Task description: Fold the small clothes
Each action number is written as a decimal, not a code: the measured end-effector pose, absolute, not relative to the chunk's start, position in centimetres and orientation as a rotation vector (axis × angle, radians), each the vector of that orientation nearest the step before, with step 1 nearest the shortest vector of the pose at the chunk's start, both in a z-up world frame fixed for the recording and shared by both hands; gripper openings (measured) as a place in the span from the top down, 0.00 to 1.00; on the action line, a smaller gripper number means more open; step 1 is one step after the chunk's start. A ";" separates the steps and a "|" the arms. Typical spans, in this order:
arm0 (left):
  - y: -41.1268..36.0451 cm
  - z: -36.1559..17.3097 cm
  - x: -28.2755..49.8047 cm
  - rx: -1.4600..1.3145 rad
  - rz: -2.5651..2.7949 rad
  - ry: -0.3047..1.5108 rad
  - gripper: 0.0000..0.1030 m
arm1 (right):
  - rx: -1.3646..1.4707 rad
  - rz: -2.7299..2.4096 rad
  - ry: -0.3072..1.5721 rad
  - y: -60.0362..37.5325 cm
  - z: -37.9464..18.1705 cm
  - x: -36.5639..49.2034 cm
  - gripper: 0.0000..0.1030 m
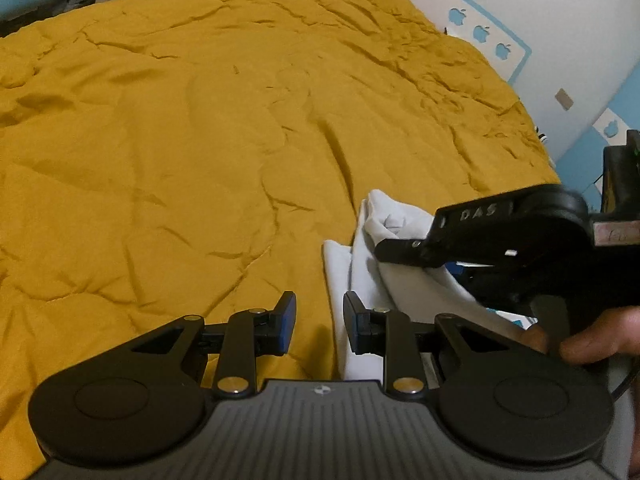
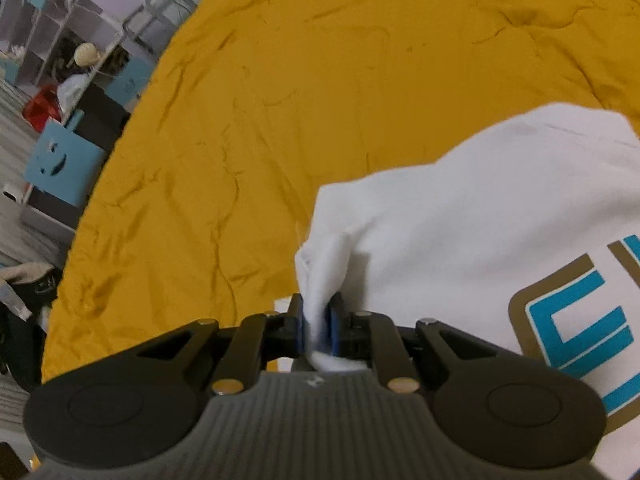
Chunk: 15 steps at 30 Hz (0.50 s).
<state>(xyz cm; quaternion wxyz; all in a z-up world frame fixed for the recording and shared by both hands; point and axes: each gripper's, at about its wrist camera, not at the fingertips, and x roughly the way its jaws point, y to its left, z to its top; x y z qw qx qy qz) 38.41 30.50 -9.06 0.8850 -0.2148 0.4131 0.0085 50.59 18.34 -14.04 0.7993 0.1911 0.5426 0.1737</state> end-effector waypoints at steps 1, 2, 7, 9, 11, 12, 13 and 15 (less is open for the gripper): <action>30.5 -8.9 38.1 -0.446 0.022 0.859 0.71 | 0.421 0.374 1.169 18.3 -14.0 50.7 0.83; 30.5 -8.6 37.8 -0.447 0.027 0.859 0.71 | 0.428 0.380 1.173 18.4 -13.6 50.8 0.80; 30.5 -6.3 35.3 -0.457 0.029 0.833 0.71 | 0.436 0.500 1.114 17.9 -9.0 47.5 0.77; 30.6 -5.3 34.1 -0.481 0.023 0.815 0.71 | 0.437 0.544 1.072 16.8 -6.8 45.5 0.74; 30.7 -4.5 32.7 -0.516 0.011 0.796 0.71 | 0.448 0.569 1.032 14.6 -5.3 43.2 0.71; 30.7 -4.2 32.0 -0.536 0.003 0.791 0.71 | 0.455 0.582 1.016 13.4 -4.5 42.2 0.70; 30.7 -3.9 31.4 -0.555 -0.008 0.783 0.71 | 0.457 0.594 1.002 12.5 -3.8 41.6 0.70; 30.7 -3.7 30.2 -0.598 -0.030 0.775 0.70 | 0.439 0.590 0.959 10.1 -2.8 39.5 0.68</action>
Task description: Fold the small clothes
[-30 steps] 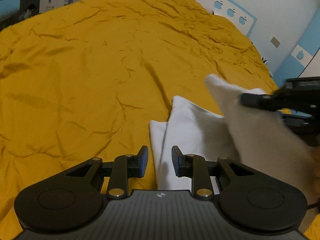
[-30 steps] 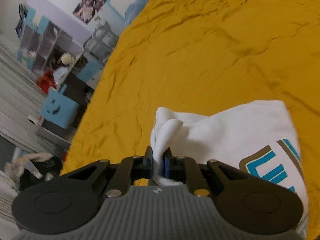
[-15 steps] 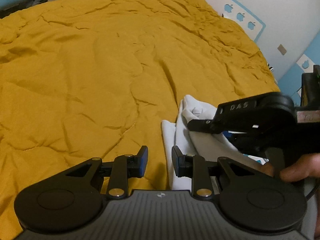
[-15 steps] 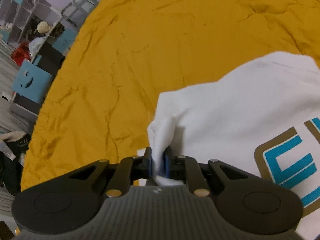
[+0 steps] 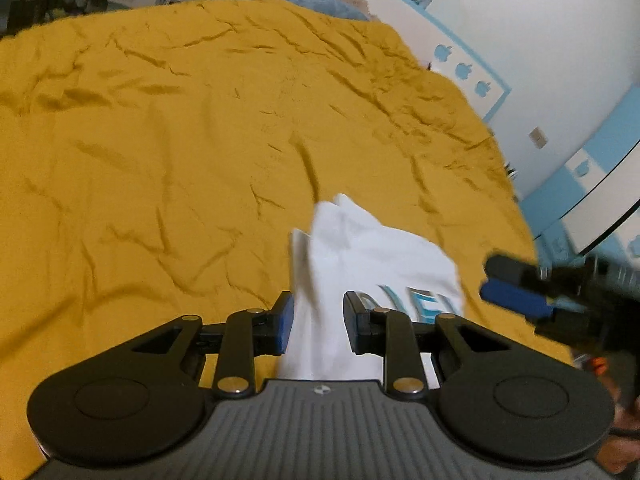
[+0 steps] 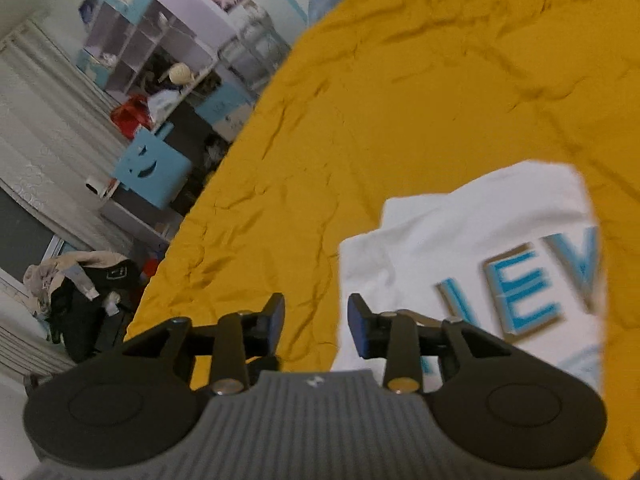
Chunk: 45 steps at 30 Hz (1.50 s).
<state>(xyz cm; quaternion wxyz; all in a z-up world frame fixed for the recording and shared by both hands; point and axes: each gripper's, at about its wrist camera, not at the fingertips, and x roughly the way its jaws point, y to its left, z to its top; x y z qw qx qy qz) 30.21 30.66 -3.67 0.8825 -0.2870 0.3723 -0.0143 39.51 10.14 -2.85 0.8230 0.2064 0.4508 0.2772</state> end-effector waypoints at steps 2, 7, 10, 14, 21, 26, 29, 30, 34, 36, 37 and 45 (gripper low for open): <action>30.8 -3.9 29.2 -0.652 -0.046 0.770 0.69 | 0.397 0.576 0.941 8.0 -2.6 37.7 0.67; 30.9 -5.5 26.3 -0.762 -0.046 0.788 0.68 | 0.316 0.505 0.937 3.0 -4.6 33.2 0.67; 30.7 -7.1 25.0 -0.813 -0.038 0.821 0.63 | 0.251 0.466 0.940 0.9 -6.5 30.3 0.67; 30.6 -9.3 24.9 -0.896 -0.013 0.822 0.59 | 0.184 0.454 0.952 -0.8 -8.9 27.5 0.63; 29.4 -10.6 26.3 -0.830 0.037 0.809 0.85 | 0.073 0.457 0.899 -1.8 -9.7 25.3 0.51; 28.9 -9.8 26.2 -0.747 0.064 0.818 0.90 | -0.043 0.465 0.888 -0.4 -11.3 24.9 0.53; 28.3 -9.4 26.5 -0.685 0.081 0.829 0.91 | -0.064 0.447 0.888 0.1 -12.4 25.3 0.59; 28.3 -9.3 26.4 -0.675 0.084 0.830 0.91 | -0.051 0.435 0.878 0.0 -12.6 25.4 0.68; 28.1 -8.6 26.2 -0.621 0.099 0.836 0.91 | -0.007 0.421 0.825 -1.0 -10.4 25.2 1.00; 27.9 -8.7 26.5 -0.586 0.103 0.857 0.91 | -0.077 0.435 0.842 -0.9 -9.8 25.2 1.00; 27.7 -9.1 26.6 -0.565 0.112 0.867 0.91 | -0.107 0.439 0.867 -0.8 -10.2 25.4 1.00; 27.6 -11.1 26.6 -0.506 0.145 0.913 0.91 | -0.185 0.439 0.963 -0.3 -15.9 25.4 1.00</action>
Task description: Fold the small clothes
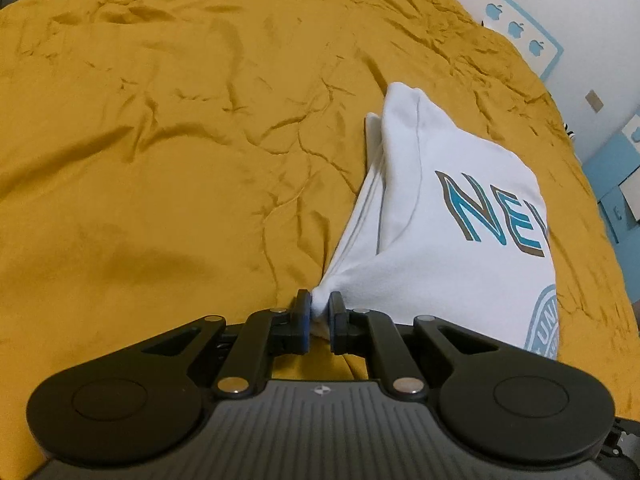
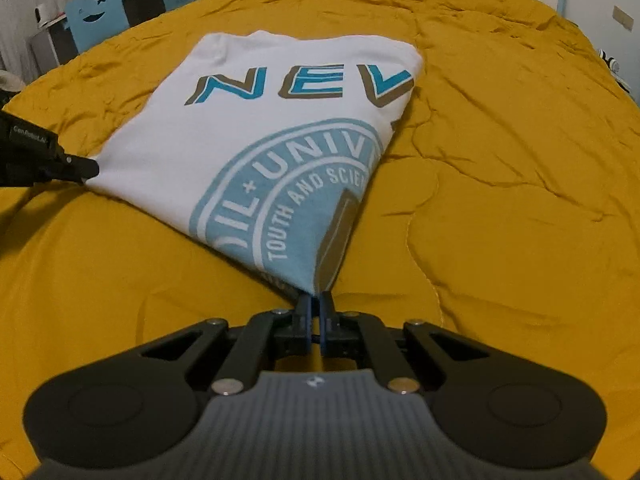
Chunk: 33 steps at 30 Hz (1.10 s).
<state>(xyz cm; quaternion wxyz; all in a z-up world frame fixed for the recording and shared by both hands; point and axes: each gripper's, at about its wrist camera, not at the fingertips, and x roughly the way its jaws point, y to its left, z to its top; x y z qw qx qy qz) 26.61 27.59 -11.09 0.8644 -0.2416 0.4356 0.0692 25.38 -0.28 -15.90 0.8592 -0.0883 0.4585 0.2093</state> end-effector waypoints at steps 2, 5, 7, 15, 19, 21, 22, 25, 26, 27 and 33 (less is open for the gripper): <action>27.4 -10.6 26.4 -0.500 0.153 0.913 0.91 | -0.165 0.435 0.969 -0.7 -15.7 25.5 1.00; 27.0 -9.9 25.9 -0.479 0.161 0.924 0.90 | -0.147 0.436 0.974 -1.3 -15.3 25.4 1.00; 26.7 -9.5 25.6 -0.449 0.171 0.941 0.89 | -0.129 0.429 0.982 -2.0 -15.1 25.1 1.00; 27.2 -5.7 24.8 -0.402 0.174 0.884 0.62 | 0.012 0.449 0.958 -5.2 -11.8 25.0 0.97; 27.9 -4.2 26.2 -0.470 0.074 0.785 0.32 | 0.155 0.454 0.932 -6.9 -10.4 25.9 0.57; 28.3 -4.6 27.6 -0.529 -0.005 0.759 0.22 | 0.224 0.470 0.926 -7.3 -10.2 27.0 0.52; 28.8 -5.1 28.5 -0.574 -0.047 0.755 0.15 | 0.246 0.470 0.927 -7.4 -10.2 27.4 0.46; 30.3 -7.5 31.7 -0.697 -0.121 0.805 0.15 | 0.334 0.477 0.939 -7.7 -10.7 29.3 0.42; 30.7 -8.2 32.7 -0.720 -0.121 0.827 0.15 | 0.368 0.480 0.945 -7.8 -11.0 30.0 0.40; 31.0 -8.8 33.5 -0.735 -0.111 0.839 0.15 | 0.400 0.482 0.949 -7.9 -11.3 30.7 0.39; 32.8 -11.9 37.7 -0.825 -0.139 0.862 0.14 | 0.558 0.460 0.979 -8.0 -13.8 36.2 0.33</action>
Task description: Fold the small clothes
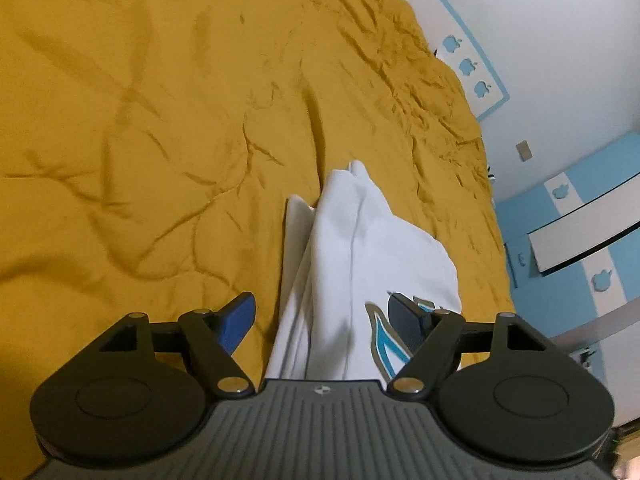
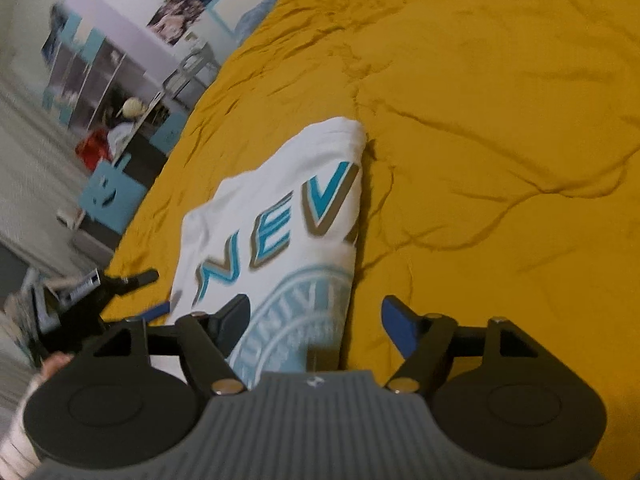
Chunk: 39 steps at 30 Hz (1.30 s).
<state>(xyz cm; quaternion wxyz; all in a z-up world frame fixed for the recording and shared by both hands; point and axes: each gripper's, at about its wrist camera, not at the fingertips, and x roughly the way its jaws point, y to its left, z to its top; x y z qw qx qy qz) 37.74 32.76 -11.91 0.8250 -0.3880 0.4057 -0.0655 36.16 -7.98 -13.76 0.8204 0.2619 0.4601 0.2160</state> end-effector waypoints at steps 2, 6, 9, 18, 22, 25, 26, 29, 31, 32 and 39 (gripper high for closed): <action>32.8 -12.9 39.2 -0.830 -0.146 0.887 0.14 | 0.624 0.447 0.997 -8.1 -14.8 38.0 0.33; 32.9 -14.4 41.4 -0.838 -0.180 0.899 0.13 | 0.735 0.438 1.015 -8.1 -17.0 41.7 0.33; 33.5 -15.2 42.9 -0.873 -0.216 0.890 0.13 | 0.789 0.439 1.024 -7.7 -18.4 44.3 0.34; 32.4 -16.4 46.0 -0.917 -0.267 0.865 0.52 | 0.891 0.464 1.020 -5.9 -21.3 50.1 0.56; 32.4 -16.1 45.9 -0.916 -0.240 0.845 0.69 | 0.907 0.458 1.038 -5.6 -22.3 51.9 0.74; 31.7 -14.2 44.7 -0.847 -0.233 0.801 0.74 | 0.872 0.477 1.029 -5.5 -21.5 52.1 0.86; 31.3 -13.5 44.5 -0.827 -0.226 0.787 0.75 | 0.859 0.486 1.014 -5.4 -21.0 51.9 0.87; 29.6 -10.3 42.8 -0.735 -0.215 0.720 0.77 | 0.793 0.508 0.952 -5.2 -18.3 50.6 0.89; 28.7 -8.0 41.1 -0.697 -0.214 0.660 0.77 | 0.739 0.529 0.900 -4.8 -15.9 49.6 0.89; 28.3 -6.7 40.2 -0.678 -0.211 0.626 0.77 | 0.714 0.539 0.872 -4.6 -14.6 48.9 0.89; 25.6 0.6 31.0 -0.588 -0.209 0.396 0.78 | 0.615 0.634 0.669 -5.2 -4.9 41.9 0.92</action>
